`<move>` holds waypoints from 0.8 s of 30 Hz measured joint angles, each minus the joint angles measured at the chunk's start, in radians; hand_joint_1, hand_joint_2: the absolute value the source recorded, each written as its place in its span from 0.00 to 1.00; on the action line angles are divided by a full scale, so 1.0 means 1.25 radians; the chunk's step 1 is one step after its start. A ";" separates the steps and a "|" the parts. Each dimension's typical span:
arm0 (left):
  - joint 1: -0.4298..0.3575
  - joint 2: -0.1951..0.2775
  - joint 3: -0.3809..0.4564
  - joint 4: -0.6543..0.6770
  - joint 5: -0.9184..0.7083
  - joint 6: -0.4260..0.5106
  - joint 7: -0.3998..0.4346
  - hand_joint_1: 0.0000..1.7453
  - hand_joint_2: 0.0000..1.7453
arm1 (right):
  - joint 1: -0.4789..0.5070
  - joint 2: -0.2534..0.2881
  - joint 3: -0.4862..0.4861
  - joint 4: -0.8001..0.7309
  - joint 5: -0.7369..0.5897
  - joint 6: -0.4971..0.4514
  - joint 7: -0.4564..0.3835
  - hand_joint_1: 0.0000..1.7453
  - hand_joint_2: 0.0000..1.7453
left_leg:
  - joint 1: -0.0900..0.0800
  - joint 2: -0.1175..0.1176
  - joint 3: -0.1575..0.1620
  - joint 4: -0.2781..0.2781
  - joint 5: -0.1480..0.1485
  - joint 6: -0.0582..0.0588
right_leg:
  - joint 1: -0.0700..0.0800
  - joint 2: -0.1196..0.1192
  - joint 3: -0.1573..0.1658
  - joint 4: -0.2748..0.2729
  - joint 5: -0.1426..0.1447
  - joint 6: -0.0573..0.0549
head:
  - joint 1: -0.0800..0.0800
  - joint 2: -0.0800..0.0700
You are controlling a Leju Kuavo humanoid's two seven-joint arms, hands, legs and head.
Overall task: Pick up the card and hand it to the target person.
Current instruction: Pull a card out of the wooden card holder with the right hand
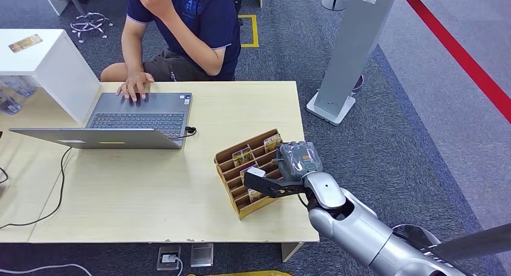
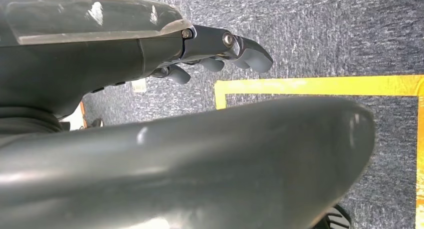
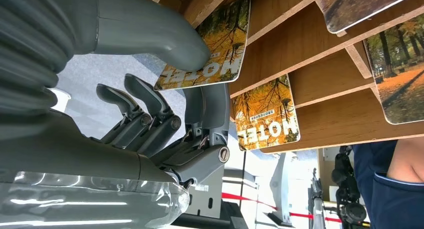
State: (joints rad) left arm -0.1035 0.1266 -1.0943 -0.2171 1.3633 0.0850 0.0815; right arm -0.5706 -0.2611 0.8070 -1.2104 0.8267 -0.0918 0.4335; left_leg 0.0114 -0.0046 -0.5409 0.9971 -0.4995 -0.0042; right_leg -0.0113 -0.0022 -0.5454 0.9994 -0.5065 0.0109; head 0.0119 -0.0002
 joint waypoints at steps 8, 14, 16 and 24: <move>0.000 0.000 0.000 0.000 -0.003 0.006 -0.004 0.00 0.00 | 0.005 -0.001 -0.008 -0.001 0.008 -0.007 0.002 1.00 1.00 | 0.000 0.000 0.000 0.000 0.000 0.000 | 0.000 0.000 0.000 0.000 0.000 0.000 | 0.000 0.000; 0.001 0.000 0.000 0.000 0.002 0.004 -0.010 0.00 0.00 | 0.012 -0.009 -0.020 -0.037 0.011 -0.021 0.014 1.00 1.00 | 0.000 0.000 0.000 0.000 0.000 0.000 | 0.000 0.000 0.000 0.000 0.000 0.000 | 0.000 0.000; 0.001 0.000 0.000 0.000 0.004 0.002 -0.013 0.00 0.00 | 0.013 -0.018 -0.027 -0.076 0.013 -0.020 0.027 1.00 1.00 | 0.000 0.000 0.000 0.000 0.000 0.000 | 0.000 0.000 0.000 0.000 0.000 0.000 | 0.000 0.000; 0.002 -0.002 0.000 0.000 0.015 0.001 -0.018 0.00 0.00 | 0.003 -0.049 -0.064 -0.273 0.014 -0.030 0.037 1.00 1.00 | 0.000 0.000 0.000 0.000 0.000 0.000 | 0.000 0.000 0.000 0.000 0.000 0.000 | 0.000 0.000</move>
State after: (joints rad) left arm -0.1005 0.1245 -1.0941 -0.2171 1.3819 0.0866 0.0588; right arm -0.5672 -0.3229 0.7272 -1.5522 0.8436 -0.1297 0.4798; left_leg 0.0114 -0.0045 -0.5414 0.9972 -0.4995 -0.0042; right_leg -0.0113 -0.0021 -0.5458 0.9993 -0.5064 0.0109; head 0.0113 -0.0004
